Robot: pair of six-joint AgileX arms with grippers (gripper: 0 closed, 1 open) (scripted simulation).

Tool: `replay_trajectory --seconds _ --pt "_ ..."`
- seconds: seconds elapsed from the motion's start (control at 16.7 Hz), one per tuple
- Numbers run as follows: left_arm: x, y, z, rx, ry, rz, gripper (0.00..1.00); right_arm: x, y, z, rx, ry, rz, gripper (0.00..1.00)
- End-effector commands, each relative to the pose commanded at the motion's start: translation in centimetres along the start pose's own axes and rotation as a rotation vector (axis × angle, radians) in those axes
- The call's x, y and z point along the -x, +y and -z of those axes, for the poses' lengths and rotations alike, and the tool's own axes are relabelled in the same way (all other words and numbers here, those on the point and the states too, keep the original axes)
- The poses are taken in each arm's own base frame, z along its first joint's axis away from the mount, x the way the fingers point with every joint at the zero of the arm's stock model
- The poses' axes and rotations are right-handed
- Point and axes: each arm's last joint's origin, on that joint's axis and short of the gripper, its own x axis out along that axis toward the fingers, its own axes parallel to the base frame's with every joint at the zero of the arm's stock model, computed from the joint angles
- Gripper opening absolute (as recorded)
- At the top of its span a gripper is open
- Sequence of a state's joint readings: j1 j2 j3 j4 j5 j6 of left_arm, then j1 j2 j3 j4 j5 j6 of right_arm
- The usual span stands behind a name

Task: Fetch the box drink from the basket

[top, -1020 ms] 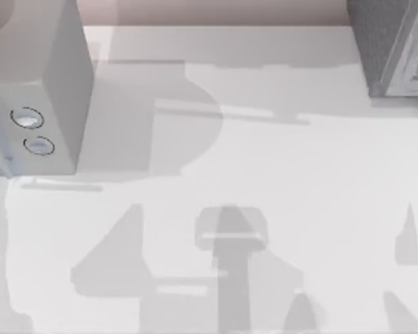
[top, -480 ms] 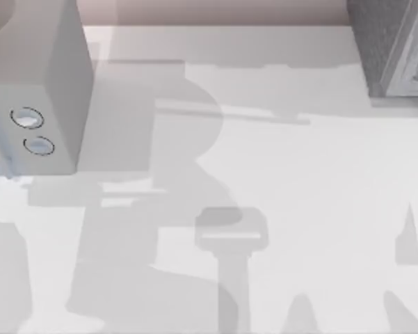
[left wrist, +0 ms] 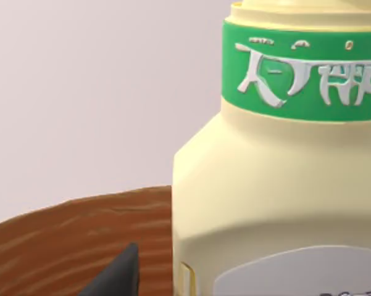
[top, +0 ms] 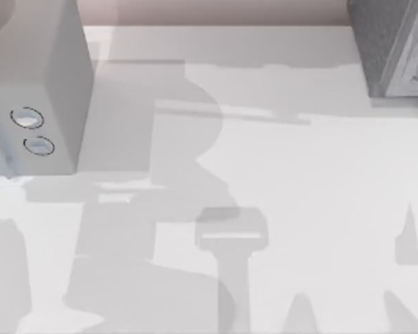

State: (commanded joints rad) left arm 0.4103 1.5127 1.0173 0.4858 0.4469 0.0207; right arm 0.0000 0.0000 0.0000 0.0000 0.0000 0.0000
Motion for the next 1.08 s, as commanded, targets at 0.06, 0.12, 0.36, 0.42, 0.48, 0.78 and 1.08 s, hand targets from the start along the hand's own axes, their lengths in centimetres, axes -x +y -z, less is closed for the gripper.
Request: replay_trajectory --seconds 0.06,0.12,0.36,0.42,0.48,0.78,1.08 --pt "-0.4 0.1 0.2 0.003 0.006 -0.001 1.00 0.0 0.0 0.0 0.000 0.000 0.000 1.00" --pt "-0.8 0.1 0.2 0.005 0.008 -0.001 1.00 0.0 0.0 0.0 0.000 0.000 0.000 1.00" --pt "-3.1 0.2 0.3 0.004 0.008 -0.001 1.00 0.0 0.0 0.0 0.000 0.000 0.000 1.00" --pt "-3.7 0.2 0.3 0.004 0.008 -0.001 1.00 0.0 0.0 0.0 0.000 0.000 0.000 1.00" --pt "-4.2 0.2 0.3 0.004 0.008 -0.001 1.00 0.0 0.0 0.0 0.000 0.000 0.000 1.00" --pt "-4.9 0.1 0.4 0.004 0.008 -0.001 1.00 0.0 0.0 0.0 0.000 0.000 0.000 1.00" --pt "-4.9 0.1 0.4 0.004 0.008 -0.001 0.70 0.0 0.0 0.0 0.000 0.000 0.000 1.00"
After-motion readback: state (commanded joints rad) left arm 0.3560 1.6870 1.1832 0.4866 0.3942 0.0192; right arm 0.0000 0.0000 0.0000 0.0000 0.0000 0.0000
